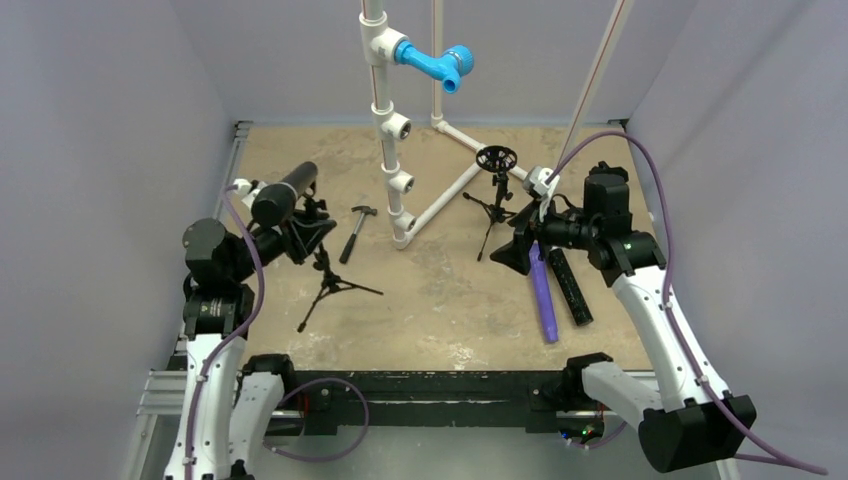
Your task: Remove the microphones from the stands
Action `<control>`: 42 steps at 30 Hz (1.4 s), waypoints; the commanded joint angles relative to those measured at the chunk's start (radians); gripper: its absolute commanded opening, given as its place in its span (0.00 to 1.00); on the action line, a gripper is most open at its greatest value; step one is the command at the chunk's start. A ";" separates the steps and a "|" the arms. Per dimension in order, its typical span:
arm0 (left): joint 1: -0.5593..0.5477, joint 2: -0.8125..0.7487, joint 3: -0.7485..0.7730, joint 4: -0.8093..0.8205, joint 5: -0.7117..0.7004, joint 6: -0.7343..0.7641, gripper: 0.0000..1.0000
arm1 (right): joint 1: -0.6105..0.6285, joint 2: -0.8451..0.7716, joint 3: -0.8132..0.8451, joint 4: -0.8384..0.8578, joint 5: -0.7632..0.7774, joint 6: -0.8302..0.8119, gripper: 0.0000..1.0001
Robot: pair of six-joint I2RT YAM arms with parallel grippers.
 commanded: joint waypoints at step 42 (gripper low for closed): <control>-0.766 0.620 0.426 -0.175 0.368 0.438 0.00 | 0.092 0.046 0.467 -0.143 -0.255 0.015 0.92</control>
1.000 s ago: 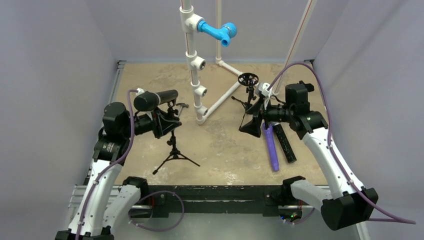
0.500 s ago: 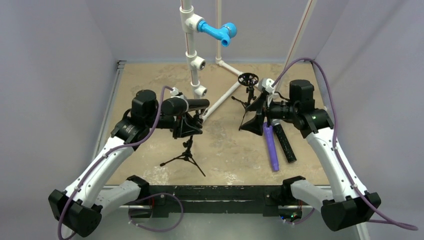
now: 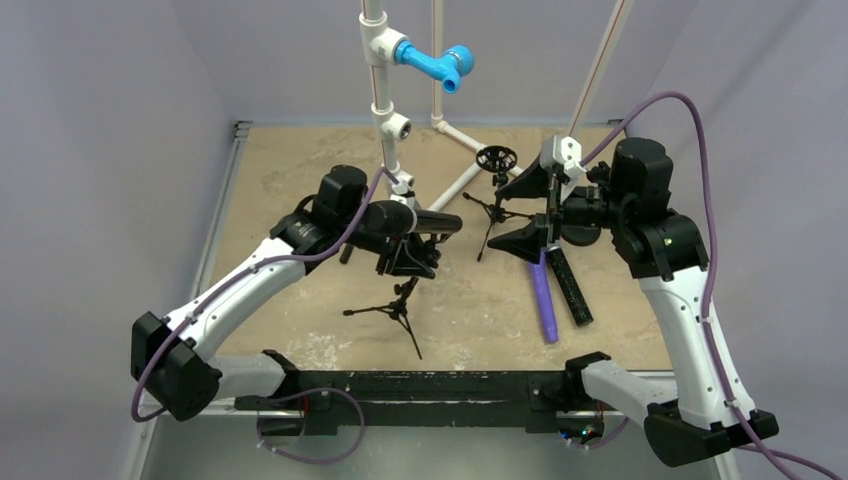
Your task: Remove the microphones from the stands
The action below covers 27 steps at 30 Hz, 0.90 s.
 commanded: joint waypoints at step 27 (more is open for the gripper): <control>-0.083 0.315 0.212 0.082 0.155 0.061 0.00 | 0.137 0.152 0.235 -0.057 -0.072 0.008 0.91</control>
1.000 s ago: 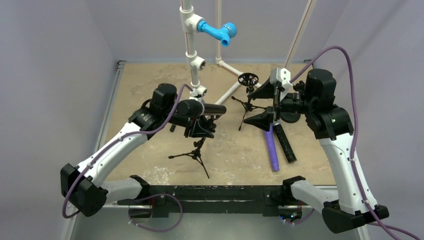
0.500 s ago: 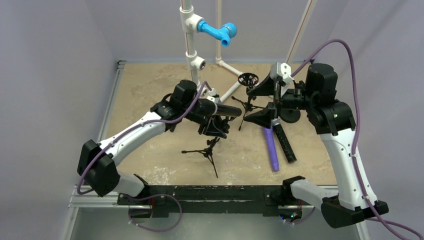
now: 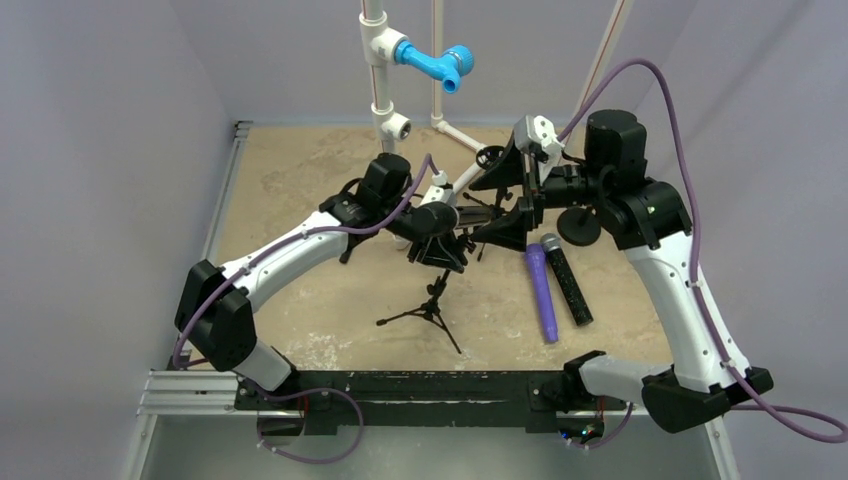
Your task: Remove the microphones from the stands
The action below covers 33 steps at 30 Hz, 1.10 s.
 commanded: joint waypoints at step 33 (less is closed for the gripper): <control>-0.019 0.075 0.134 -0.151 0.024 0.063 0.00 | 0.125 0.027 0.065 -0.059 0.003 -0.123 0.29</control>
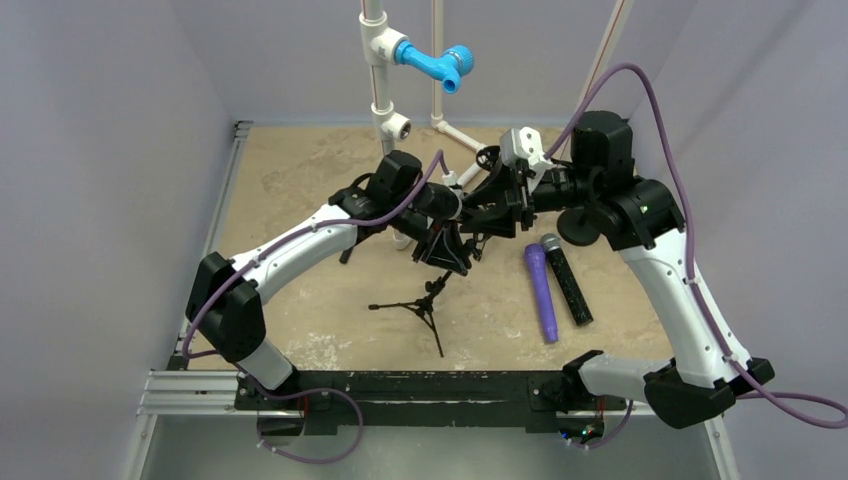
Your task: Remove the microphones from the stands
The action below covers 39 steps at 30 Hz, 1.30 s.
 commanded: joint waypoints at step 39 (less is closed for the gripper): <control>-0.013 0.110 0.155 -0.276 -0.107 0.117 0.00 | 0.034 0.020 0.074 0.085 -0.111 0.182 0.00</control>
